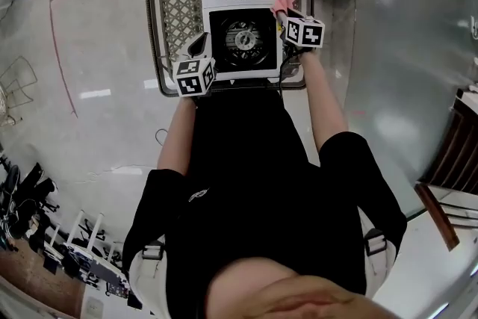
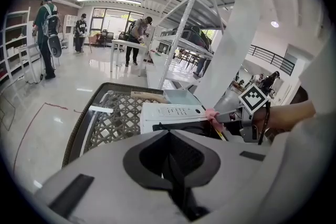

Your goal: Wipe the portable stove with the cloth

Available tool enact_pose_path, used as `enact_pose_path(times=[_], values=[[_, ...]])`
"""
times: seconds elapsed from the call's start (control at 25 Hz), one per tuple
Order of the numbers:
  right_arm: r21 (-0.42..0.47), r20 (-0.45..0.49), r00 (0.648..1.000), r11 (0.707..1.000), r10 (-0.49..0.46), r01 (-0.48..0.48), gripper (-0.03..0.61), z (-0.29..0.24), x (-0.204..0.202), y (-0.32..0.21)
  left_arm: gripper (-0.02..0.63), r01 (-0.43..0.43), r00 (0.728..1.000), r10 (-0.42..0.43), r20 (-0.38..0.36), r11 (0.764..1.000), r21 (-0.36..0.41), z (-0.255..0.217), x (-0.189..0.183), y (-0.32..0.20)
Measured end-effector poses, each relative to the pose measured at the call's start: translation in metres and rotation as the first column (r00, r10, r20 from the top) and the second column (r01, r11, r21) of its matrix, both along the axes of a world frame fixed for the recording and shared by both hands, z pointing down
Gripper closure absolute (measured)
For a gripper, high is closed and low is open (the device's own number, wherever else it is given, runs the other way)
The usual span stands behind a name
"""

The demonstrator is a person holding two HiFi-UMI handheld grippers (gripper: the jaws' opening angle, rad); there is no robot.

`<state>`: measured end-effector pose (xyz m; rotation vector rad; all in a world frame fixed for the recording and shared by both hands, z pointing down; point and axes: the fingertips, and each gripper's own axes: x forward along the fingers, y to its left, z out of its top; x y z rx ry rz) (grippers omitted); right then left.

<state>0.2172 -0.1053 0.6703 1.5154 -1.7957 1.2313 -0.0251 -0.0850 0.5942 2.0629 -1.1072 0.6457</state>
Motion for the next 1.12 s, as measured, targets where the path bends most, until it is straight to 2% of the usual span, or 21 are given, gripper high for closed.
enact_pose_path(times=[0.12,0.24,0.44,0.56,0.68,0.8,0.92,1.12], values=[[0.021,0.009,1.000,1.000,0.004,-0.004,0.497,0.000,0.002,0.007,0.614,-0.008,1.000,0.008,-0.001,1.000,0.000,0.000,0.006,0.002],[0.060,0.009,1.000,0.998,-0.003,0.003,0.530,-0.005,0.006,0.004,0.614,-0.017,1.000,0.017,0.002,1.000,0.007,-0.003,0.010,0.006],[0.117,-0.055,0.991,0.985,-0.122,0.128,0.534,-0.027,0.000,-0.001,0.614,-0.010,1.000,0.009,0.024,1.000,0.030,-0.012,0.006,0.009],[0.179,-0.078,0.985,0.970,-0.152,0.164,0.534,-0.055,0.004,0.000,0.614,-0.046,0.999,0.045,0.017,0.996,0.070,-0.030,0.012,0.007],[0.272,-0.113,0.973,0.936,-0.201,0.225,0.534,-0.089,-0.013,0.005,0.614,-0.058,0.998,0.057,0.009,0.989,0.136,-0.059,0.001,0.003],[0.350,-0.170,0.945,0.879,-0.281,0.324,0.537,-0.111,-0.038,0.022,0.614,-0.016,1.000,0.015,0.009,0.982,0.189,-0.087,-0.017,0.004],[0.420,-0.220,0.925,0.826,-0.310,0.376,0.538,-0.132,-0.052,0.032,0.614,-0.007,1.000,0.002,0.021,0.964,0.267,-0.112,-0.024,0.005],[0.478,-0.206,0.914,0.779,-0.349,0.405,0.541,-0.150,-0.078,0.059,0.614,0.069,0.996,-0.083,0.031,0.946,0.318,-0.134,-0.034,0.030]])
